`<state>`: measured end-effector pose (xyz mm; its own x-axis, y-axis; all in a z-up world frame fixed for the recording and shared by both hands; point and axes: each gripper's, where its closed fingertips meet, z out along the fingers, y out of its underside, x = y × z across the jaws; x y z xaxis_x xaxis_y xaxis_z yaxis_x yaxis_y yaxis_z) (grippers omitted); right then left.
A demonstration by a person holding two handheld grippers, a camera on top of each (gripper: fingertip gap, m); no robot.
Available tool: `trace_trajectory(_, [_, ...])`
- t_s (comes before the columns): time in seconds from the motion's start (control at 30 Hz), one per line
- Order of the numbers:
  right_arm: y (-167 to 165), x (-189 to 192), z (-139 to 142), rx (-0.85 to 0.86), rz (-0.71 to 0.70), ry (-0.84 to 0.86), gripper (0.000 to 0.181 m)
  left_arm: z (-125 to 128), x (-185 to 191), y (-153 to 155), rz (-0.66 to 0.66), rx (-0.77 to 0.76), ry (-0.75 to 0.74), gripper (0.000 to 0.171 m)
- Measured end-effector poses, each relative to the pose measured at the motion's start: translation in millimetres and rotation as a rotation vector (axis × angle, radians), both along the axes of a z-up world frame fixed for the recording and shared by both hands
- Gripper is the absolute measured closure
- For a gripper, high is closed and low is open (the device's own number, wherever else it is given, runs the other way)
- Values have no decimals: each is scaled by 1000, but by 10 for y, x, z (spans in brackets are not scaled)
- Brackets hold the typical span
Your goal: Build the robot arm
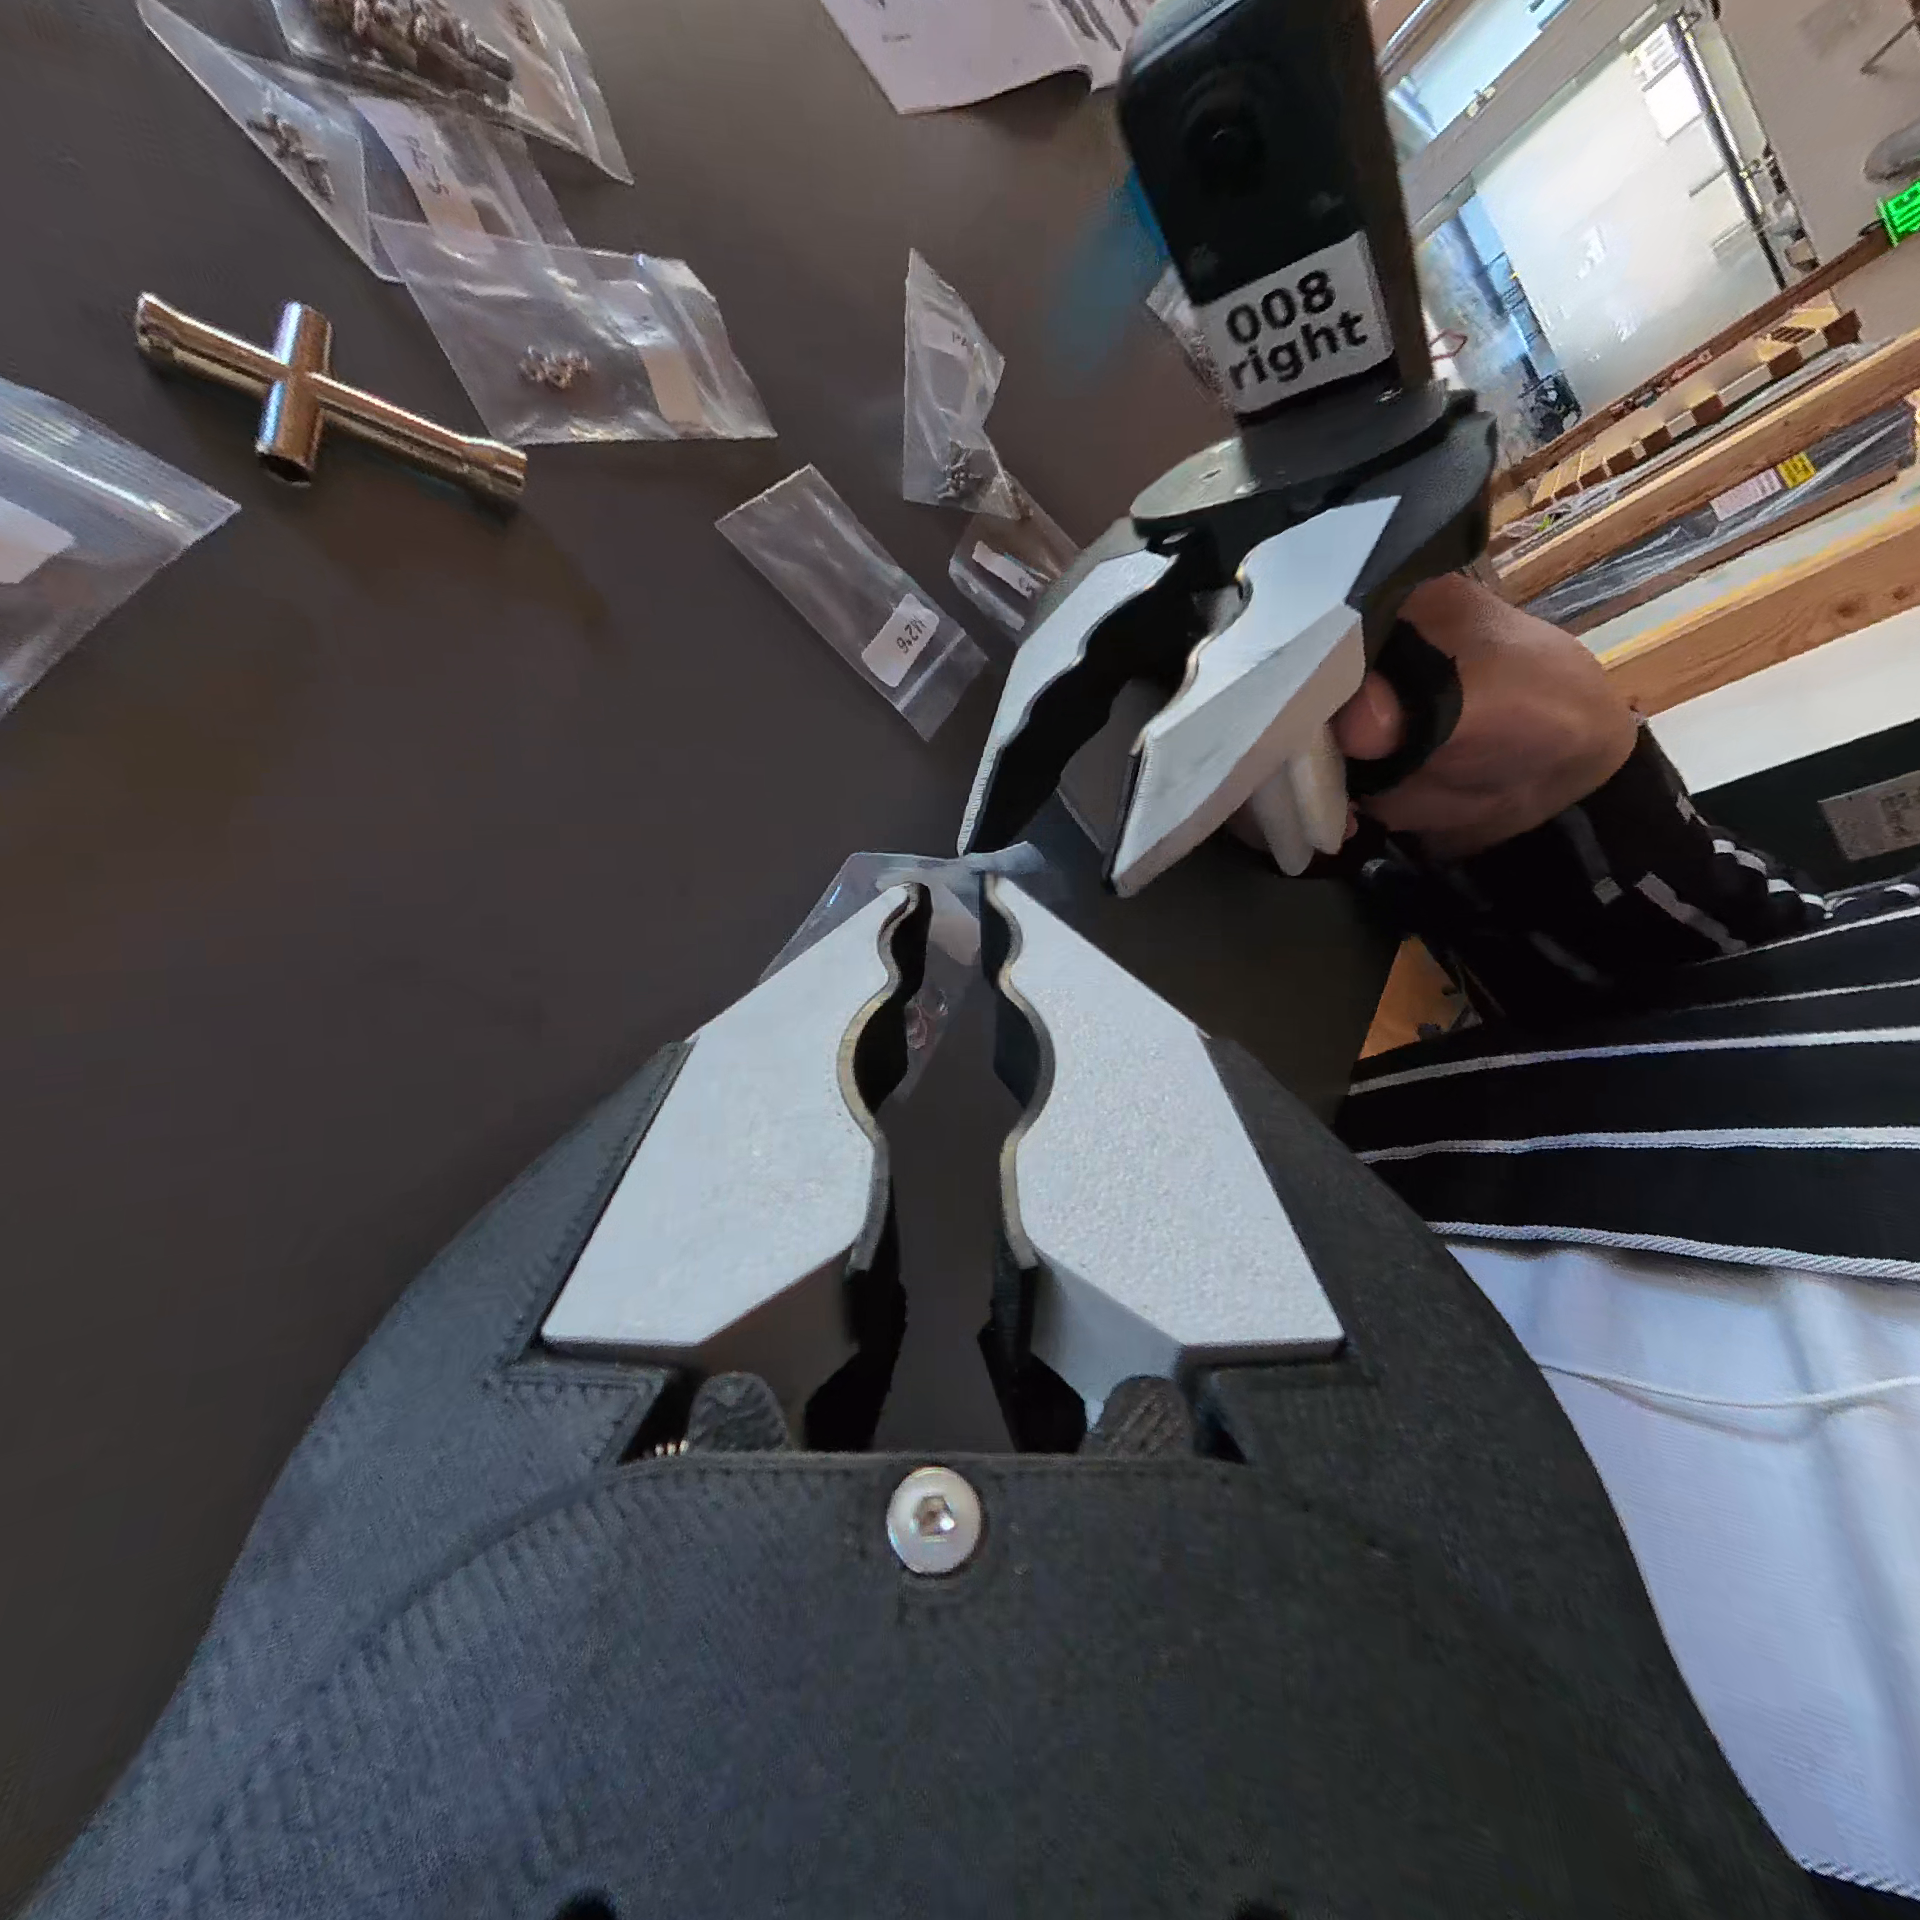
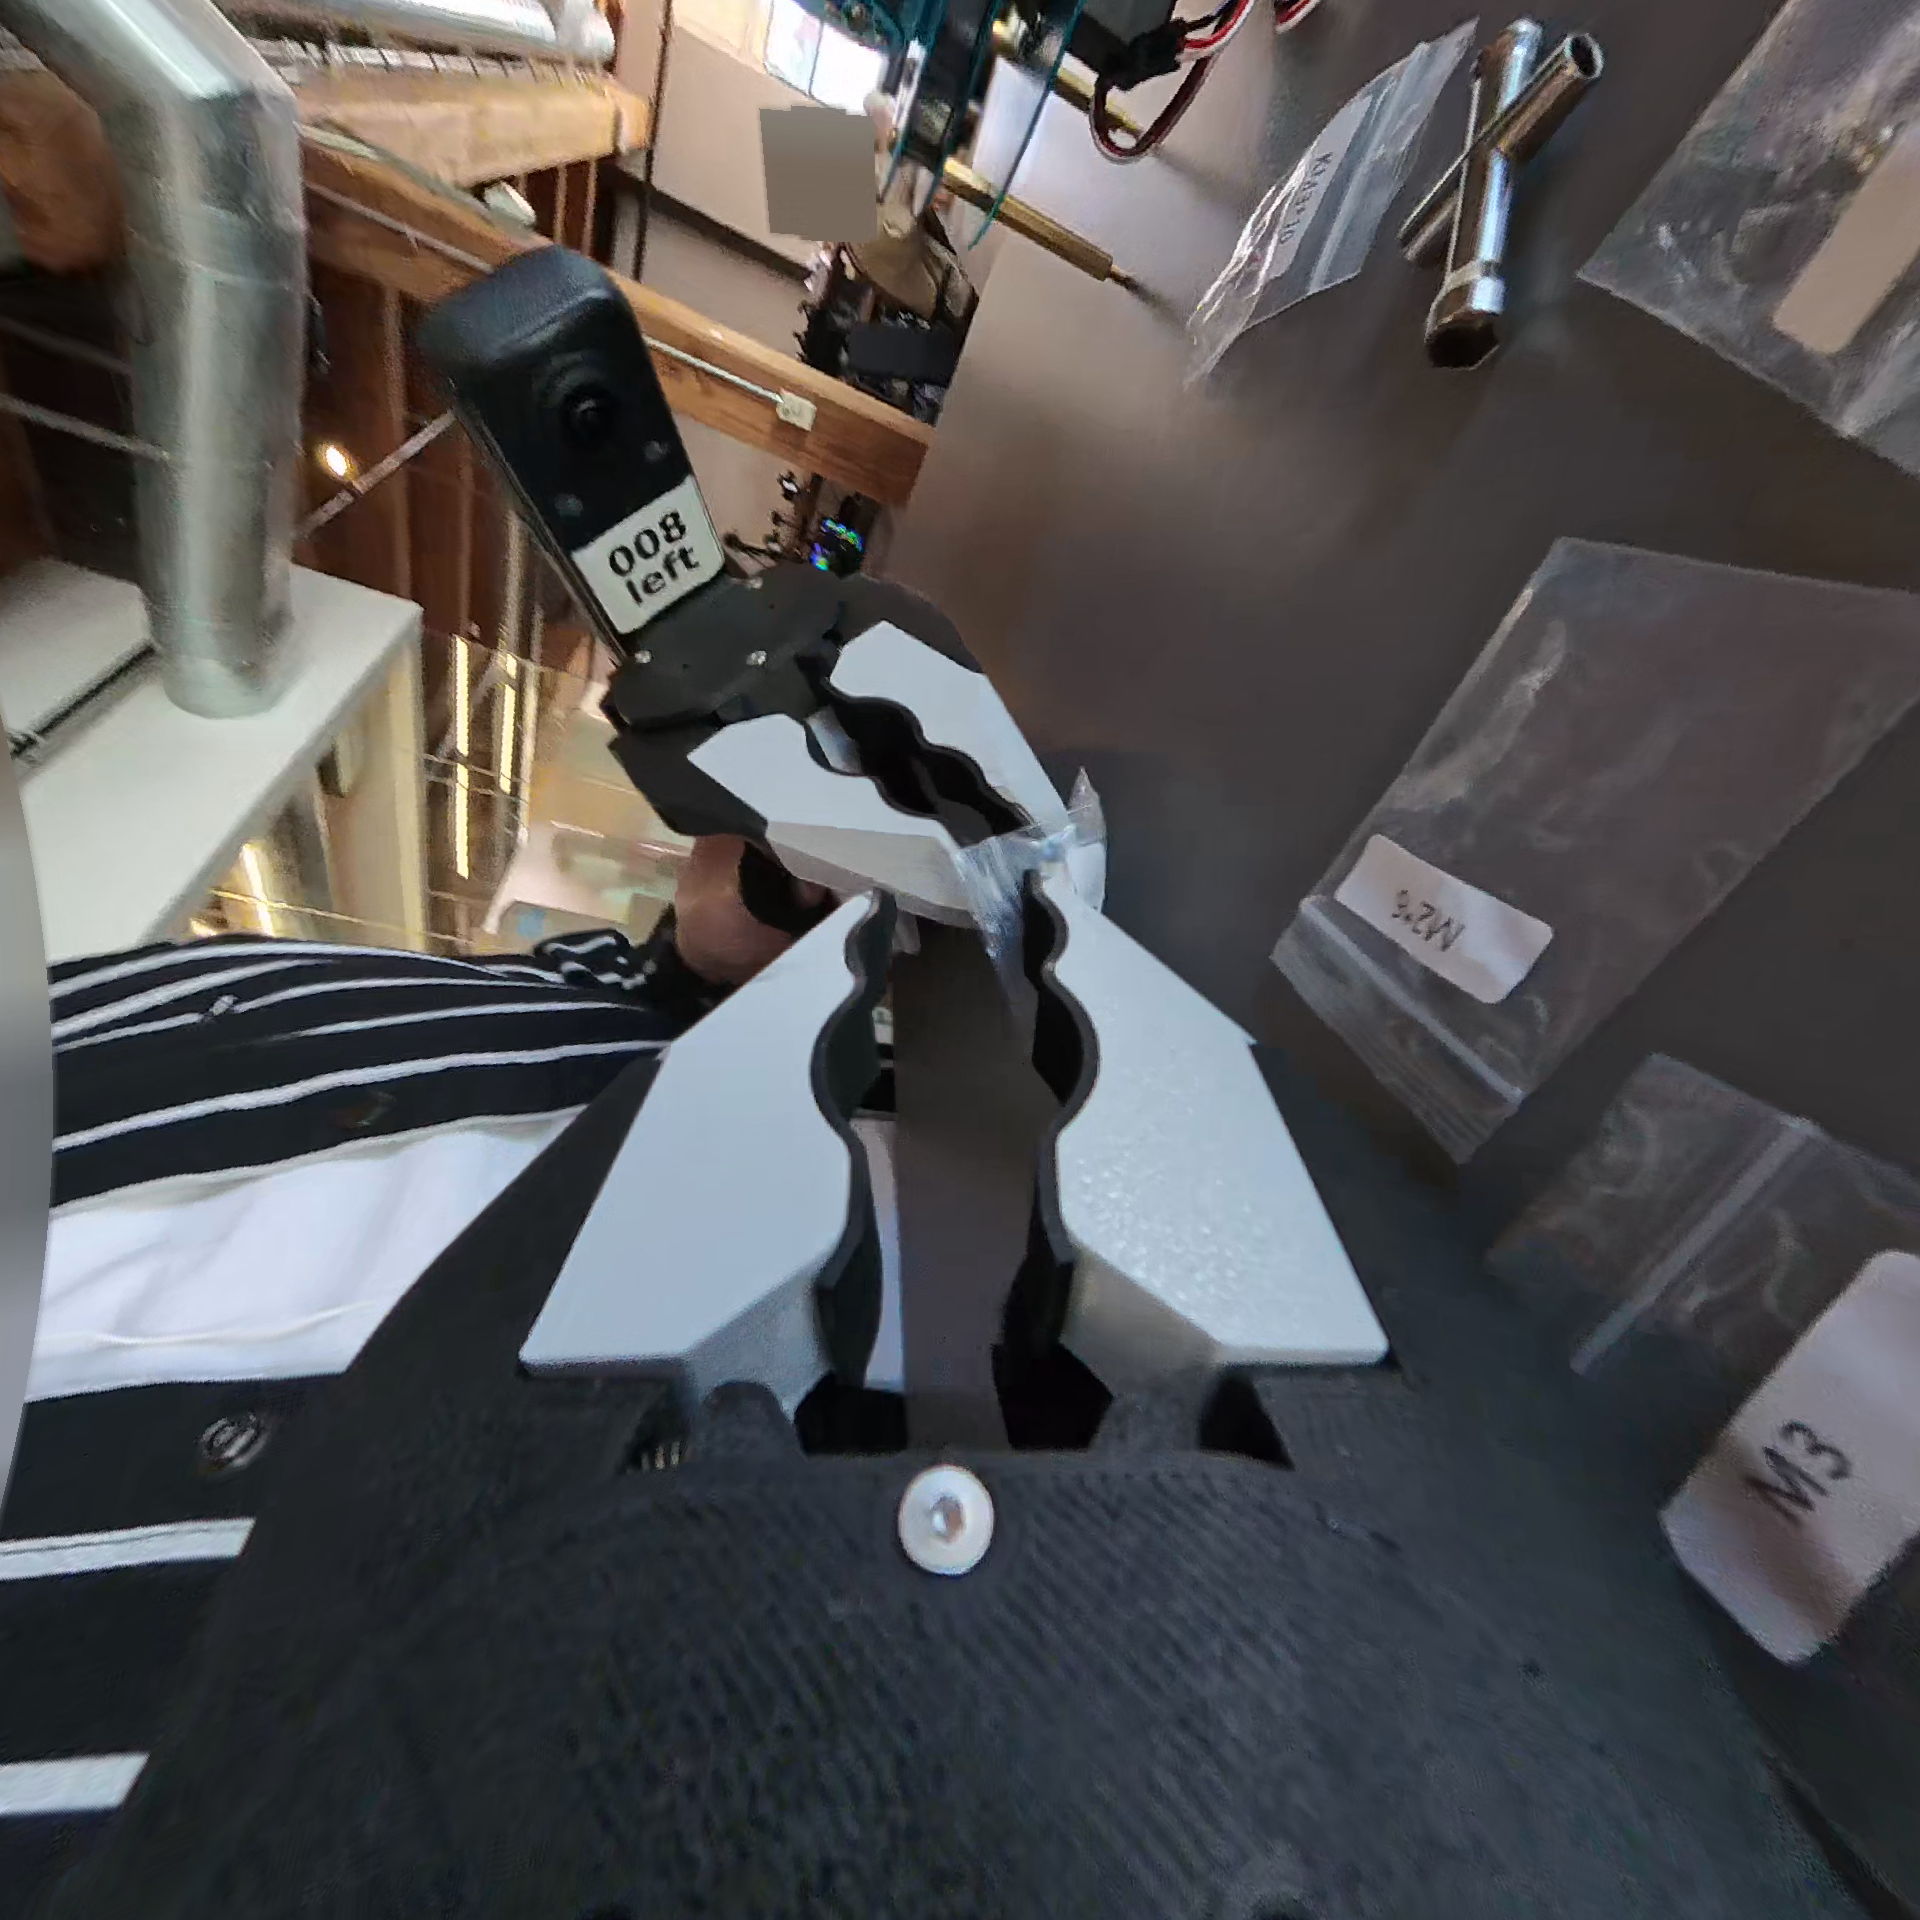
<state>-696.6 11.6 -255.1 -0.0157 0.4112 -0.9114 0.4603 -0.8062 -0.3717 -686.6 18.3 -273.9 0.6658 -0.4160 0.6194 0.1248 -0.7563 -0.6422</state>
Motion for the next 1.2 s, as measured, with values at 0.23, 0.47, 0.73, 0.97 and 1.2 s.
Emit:
trace_trajectory(0.23, [-87,111,-139,175,161,-69,161,-25,-12,51,7,-30,-19,171])
trace_trajectory(0.47, [-141,143,-193,277,231,-85,164,8,18,-6,-39,-67,-59,159])
trace_trajectory(0.73, [-64,91,-97,129,154,-39,166,6,29,-194,-112,7,179,141])
trace_trajectory(0.97, [-99,56,-60,83,159,-18,169,-51,115,-184,-127,51,293,147])
trace_trajectory(1.2, [-95,55,-88,94,154,-33,173,-82,116,-223,-152,32,195,156])
